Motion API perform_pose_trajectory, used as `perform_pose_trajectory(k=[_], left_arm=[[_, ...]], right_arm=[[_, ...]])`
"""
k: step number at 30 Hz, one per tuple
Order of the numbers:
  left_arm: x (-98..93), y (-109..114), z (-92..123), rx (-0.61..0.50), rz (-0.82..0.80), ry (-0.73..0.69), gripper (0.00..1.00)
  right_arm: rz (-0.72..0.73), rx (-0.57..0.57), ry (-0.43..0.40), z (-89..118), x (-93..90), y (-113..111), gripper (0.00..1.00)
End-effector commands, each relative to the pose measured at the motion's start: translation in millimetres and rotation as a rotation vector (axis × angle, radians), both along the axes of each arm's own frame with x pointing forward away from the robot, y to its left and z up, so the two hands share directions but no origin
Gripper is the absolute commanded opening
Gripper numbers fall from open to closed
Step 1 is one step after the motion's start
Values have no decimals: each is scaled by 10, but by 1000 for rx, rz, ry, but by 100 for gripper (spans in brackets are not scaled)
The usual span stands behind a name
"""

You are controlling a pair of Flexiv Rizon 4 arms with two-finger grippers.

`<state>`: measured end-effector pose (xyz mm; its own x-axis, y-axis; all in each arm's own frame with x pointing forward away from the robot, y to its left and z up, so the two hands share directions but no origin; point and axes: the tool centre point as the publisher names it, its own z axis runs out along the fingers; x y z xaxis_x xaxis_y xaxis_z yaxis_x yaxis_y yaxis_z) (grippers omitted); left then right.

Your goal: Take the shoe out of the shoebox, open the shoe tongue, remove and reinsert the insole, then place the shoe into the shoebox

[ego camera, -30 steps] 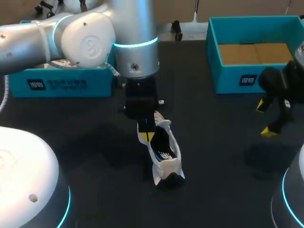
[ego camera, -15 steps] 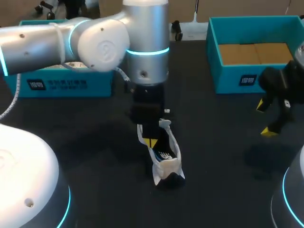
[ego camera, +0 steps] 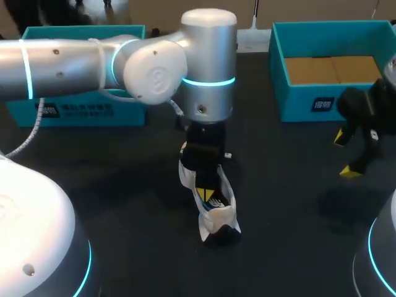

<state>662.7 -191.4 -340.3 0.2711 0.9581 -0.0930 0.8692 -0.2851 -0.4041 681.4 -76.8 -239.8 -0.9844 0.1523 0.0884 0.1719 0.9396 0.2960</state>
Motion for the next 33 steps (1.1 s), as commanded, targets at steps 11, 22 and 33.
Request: perform_pose_trajectory(k=[11, 22, 33], left_arm=[[-133, -22, -342, -13, -6, -53, 0], [-120, -47, -234, -28, 33, -82, 0], [-199, -153, -614, 52, 56, -154, 0]], right_arm=[[-1, -2, -2, -7, -9, 0, 100], [-1, -2, -2, -7, -9, 0, 100], [-1, -2, -2, -7, -9, 0, 100]])
